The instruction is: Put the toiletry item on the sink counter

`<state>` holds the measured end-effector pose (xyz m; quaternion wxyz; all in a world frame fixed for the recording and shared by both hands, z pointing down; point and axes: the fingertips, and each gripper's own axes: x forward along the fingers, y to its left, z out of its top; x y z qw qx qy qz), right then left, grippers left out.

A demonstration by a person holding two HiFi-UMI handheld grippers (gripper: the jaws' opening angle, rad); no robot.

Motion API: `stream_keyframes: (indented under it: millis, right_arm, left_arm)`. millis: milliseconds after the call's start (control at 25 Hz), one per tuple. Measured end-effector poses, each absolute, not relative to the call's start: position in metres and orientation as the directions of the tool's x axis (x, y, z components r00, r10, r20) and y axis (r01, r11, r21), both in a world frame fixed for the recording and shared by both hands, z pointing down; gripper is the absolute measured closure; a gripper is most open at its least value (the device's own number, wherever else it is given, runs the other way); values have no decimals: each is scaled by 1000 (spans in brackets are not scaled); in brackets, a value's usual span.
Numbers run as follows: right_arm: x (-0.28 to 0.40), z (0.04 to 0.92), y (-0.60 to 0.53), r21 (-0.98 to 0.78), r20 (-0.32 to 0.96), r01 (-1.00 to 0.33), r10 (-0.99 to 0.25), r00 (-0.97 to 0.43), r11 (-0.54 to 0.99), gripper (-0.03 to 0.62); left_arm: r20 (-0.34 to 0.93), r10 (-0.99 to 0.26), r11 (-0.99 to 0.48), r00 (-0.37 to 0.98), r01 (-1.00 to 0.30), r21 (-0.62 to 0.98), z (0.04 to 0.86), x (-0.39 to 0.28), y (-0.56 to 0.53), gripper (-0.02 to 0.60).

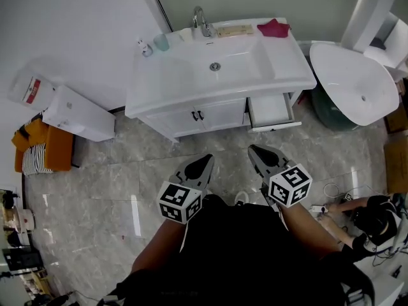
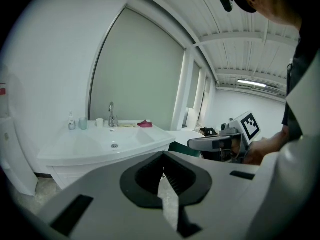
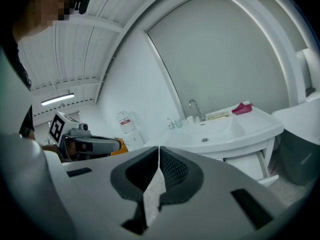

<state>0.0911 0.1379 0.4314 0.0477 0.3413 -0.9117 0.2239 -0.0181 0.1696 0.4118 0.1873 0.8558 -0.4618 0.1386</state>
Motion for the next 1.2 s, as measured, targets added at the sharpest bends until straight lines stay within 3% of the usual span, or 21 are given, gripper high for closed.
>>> stream_keyframes:
  millis: [560,1200]
  right_arm:
    - [83,443,98,-365,251,-669,-623,-741,648,589]
    - [21,436,-46,-312,295,-745,-685,-666,589,589]
  left_arm:
    - [403,-713,-546,573,-815,194,418,-27,108,577]
    - [377,-685,-596,624,-777,204,412,-96,-48,577]
